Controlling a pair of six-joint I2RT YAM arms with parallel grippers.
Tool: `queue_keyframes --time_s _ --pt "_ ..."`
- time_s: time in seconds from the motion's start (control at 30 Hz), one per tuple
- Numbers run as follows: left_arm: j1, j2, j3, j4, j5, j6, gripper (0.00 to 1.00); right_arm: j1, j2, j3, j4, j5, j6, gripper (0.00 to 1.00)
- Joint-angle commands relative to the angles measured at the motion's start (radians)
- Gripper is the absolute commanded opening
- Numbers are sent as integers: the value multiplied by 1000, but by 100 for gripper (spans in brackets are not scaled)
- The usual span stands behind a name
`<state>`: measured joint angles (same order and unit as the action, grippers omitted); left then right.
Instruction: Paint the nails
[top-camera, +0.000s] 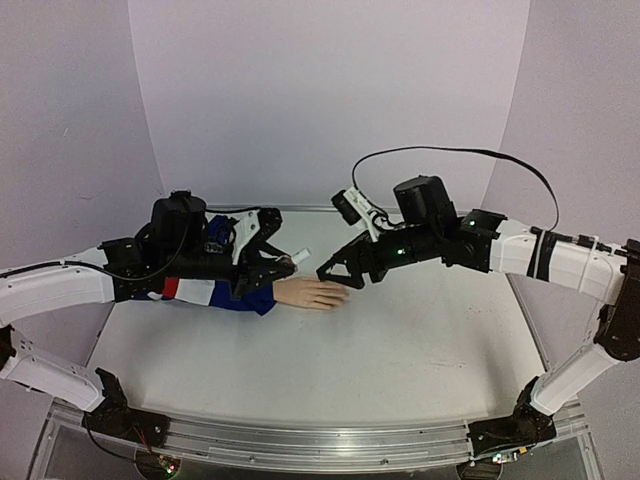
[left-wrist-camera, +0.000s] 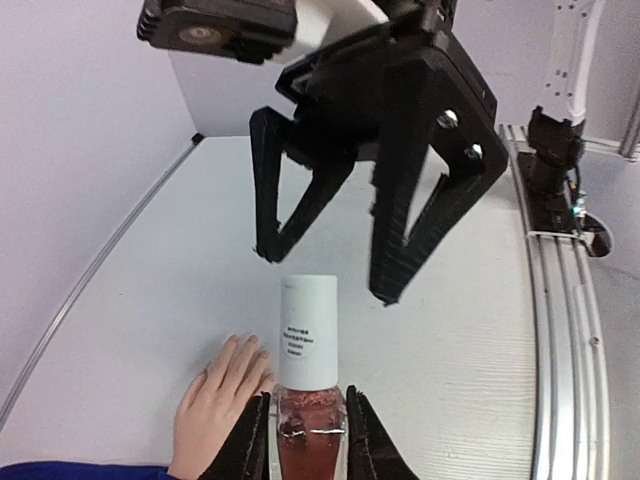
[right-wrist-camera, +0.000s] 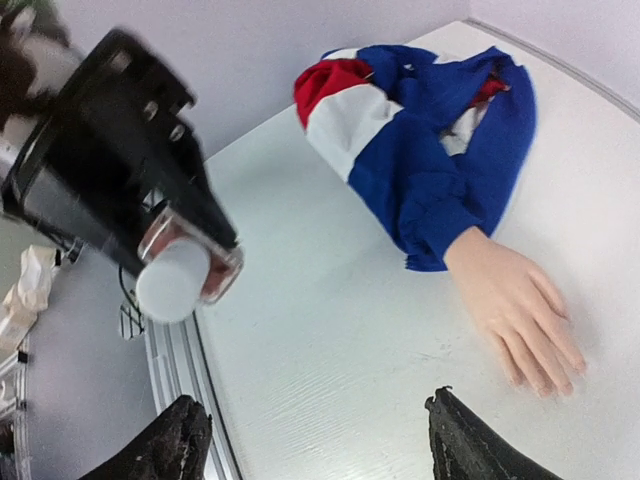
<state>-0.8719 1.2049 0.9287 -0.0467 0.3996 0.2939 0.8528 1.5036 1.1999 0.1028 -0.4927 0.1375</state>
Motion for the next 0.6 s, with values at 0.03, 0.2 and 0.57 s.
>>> queue_keyframes --time_s 0.03,0.2,0.57 --pt "-102 34 28 53 -389 147 0 -13 -51 2 108 123 269 78" --pt "-116 85 65 54 -461 155 0 -13 -45 -13 151 102 413 78" --pt "-151 134 92 59 -456 166 0 -13 23 31 172 78 474 60"
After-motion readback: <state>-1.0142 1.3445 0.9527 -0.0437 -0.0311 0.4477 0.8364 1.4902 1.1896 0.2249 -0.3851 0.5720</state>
